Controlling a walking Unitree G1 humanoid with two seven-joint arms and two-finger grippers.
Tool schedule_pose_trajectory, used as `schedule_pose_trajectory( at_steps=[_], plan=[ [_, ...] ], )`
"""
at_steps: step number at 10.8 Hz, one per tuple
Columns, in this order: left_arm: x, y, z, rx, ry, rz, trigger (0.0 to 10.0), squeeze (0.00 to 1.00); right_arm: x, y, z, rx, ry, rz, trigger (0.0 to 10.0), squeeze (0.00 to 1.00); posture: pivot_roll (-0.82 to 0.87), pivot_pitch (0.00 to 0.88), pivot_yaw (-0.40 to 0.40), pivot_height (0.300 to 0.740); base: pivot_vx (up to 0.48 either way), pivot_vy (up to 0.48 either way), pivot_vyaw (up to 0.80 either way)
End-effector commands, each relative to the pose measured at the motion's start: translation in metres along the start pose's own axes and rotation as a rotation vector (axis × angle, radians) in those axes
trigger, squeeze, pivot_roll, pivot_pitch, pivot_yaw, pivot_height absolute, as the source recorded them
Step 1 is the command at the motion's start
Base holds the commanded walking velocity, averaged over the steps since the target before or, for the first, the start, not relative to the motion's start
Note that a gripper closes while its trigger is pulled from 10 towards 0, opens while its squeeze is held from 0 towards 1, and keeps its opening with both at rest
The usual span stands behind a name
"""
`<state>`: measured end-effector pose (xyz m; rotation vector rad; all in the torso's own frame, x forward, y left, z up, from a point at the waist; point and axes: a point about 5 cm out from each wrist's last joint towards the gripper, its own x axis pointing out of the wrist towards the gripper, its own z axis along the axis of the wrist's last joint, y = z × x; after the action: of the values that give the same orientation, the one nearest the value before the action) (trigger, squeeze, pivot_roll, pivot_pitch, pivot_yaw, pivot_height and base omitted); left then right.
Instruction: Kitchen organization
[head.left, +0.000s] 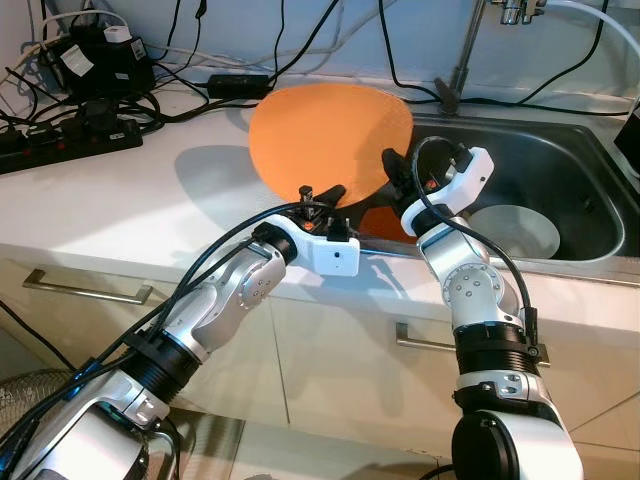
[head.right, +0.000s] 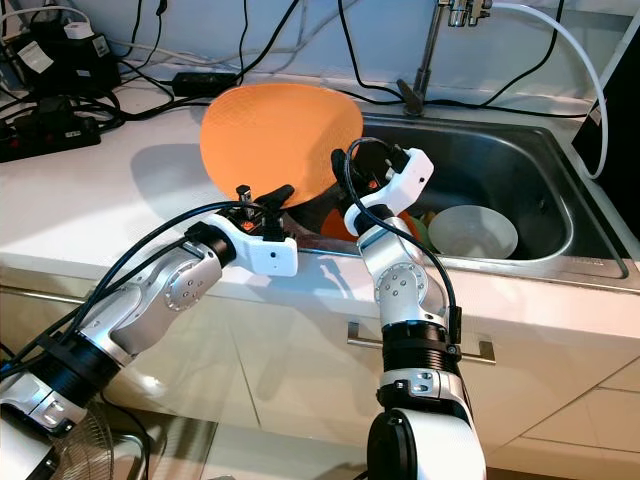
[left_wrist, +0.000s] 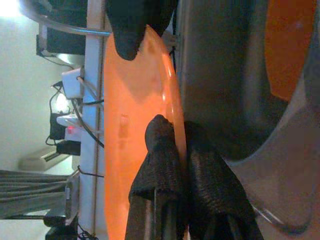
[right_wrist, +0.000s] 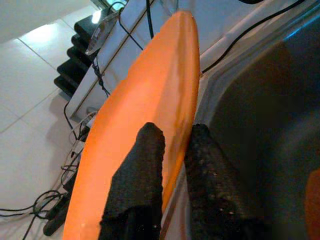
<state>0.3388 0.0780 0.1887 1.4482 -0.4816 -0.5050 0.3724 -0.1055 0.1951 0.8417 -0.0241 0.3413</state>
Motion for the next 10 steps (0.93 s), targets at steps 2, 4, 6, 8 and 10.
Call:
schedule_pose_trajectory(
  at_steps=[2, 4, 6, 8, 10],
  plan=[
    [0.002, 0.012, 0.01, 0.028, -0.058, 0.057, 10.0, 0.0, 0.004, 0.009, -0.001, 0.025, 0.014, 0.035, 0.0, 0.0, 0.22, 0.033, 0.002, 0.74, 0.0, 0.0, 0.0],
    [0.002, 0.011, 0.011, 0.026, -0.065, 0.056, 10.0, 0.0, 0.004, 0.009, -0.001, 0.036, 0.013, 0.037, 0.0, 0.0, 0.22, 0.031, 0.0, 0.74, 0.0, 0.0, 0.0],
    [0.002, 0.011, 0.012, -0.018, -0.074, 0.049, 9.6, 1.0, 0.005, 0.01, 0.001, 0.053, 0.008, 0.038, 0.0, 0.0, 0.22, 0.028, 0.0, 0.74, 0.0, 0.0, 0.0],
    [0.002, 0.011, 0.012, -0.012, -0.078, 0.046, 10.0, 1.0, 0.005, 0.009, 0.007, 0.088, -0.033, 0.018, 0.0, 0.0, 0.22, 0.027, 0.0, 0.74, 0.0, 0.0, 0.0],
    [0.001, 0.01, 0.012, -0.015, -0.082, 0.04, 10.0, 1.0, 0.007, 0.005, 0.015, 0.119, -0.081, -0.017, 0.0, 0.0, 0.22, 0.029, 0.0, 0.74, 0.0, 0.0, 0.0]
  ],
)
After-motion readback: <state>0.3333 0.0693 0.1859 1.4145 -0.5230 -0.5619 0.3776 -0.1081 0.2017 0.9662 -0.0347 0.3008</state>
